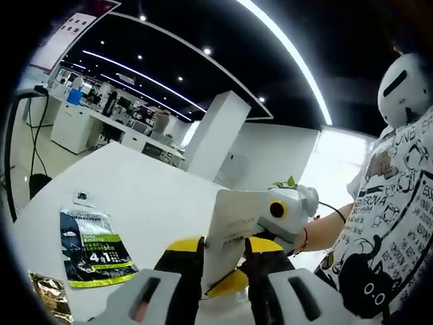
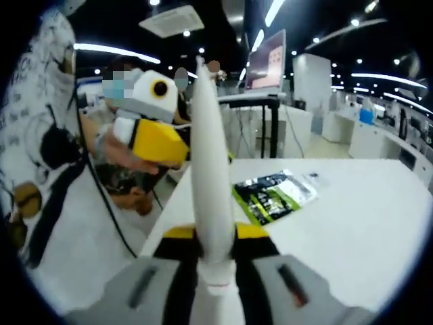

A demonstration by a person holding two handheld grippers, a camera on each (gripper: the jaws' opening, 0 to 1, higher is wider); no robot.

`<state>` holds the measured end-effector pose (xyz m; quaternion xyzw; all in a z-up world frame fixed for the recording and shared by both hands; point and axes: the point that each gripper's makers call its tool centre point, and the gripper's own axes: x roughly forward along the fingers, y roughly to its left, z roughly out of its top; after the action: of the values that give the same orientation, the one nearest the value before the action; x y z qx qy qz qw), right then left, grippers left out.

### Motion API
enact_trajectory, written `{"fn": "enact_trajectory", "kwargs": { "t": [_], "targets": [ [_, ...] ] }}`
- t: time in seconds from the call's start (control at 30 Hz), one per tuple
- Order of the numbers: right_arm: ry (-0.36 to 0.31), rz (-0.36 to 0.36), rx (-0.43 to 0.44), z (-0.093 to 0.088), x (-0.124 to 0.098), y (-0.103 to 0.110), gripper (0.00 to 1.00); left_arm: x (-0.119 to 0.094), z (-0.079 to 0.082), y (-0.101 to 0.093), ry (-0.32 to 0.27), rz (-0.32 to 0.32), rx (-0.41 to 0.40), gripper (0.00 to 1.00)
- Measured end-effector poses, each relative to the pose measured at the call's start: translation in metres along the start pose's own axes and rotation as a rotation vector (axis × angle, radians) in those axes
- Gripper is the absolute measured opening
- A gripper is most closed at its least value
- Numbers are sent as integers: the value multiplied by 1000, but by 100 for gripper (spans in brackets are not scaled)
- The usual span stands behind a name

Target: Arrange the skincare products in the storage area until every visible bottle or jar stands upright without overlapping.

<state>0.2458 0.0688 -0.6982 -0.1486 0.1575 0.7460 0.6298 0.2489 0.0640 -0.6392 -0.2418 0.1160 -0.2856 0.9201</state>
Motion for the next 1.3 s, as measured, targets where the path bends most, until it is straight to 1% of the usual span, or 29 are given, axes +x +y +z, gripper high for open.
{"fn": "enact_trajectory", "kwargs": {
  "t": [0.23, 0.33, 0.47, 0.63, 0.73, 0.87, 0.97, 1.0, 1.03, 1.07, 1.1, 1.2, 1.27, 1.3],
  "targets": [
    [-15, -28, 23, -1, -3, -2, 18, -3, -2, 1, 7, 10, -6, 24],
    [-6, -35, 30, -1, -4, -2, 19, -3, -4, 0, 15, 8, -11, 24],
    [-13, -52, 43, -1, -4, -2, 19, -2, -7, 0, 31, 6, -8, 24],
    [-6, -55, 39, -3, -4, 1, 19, -1, -8, -2, 43, 2, -9, 24],
    [2, -54, 35, -5, -4, 2, 19, -1, -7, -2, 40, 6, -13, 24],
    [33, -60, 58, -5, -3, 0, 19, -2, -6, -2, 34, 9, -20, 24],
    [91, -67, 153, -7, -2, -5, 19, -1, -8, 1, 34, 19, -32, 24],
    [113, -62, 200, -7, -2, -6, 19, 0, -8, 2, 35, 22, -38, 24],
    [128, -57, 226, -7, -1, -7, 19, 0, -8, 2, 38, 22, -40, 24],
    [136, -51, 231, -7, 1, -9, 19, 1, -8, 2, 41, 24, -38, 24],
    [135, -52, 217, -5, 3, -10, 19, 1, -8, 2, 44, 27, -36, 24],
    [145, -34, 194, -5, 6, -6, 19, 0, -9, 5, 59, 40, -26, 24],
    [142, -26, 199, -5, 7, -4, 19, -1, -8, 6, 64, 49, -19, 24],
    [137, -21, 215, -5, 8, -4, 19, -2, -6, 7, 62, 54, -14, 24]
  ]
}}
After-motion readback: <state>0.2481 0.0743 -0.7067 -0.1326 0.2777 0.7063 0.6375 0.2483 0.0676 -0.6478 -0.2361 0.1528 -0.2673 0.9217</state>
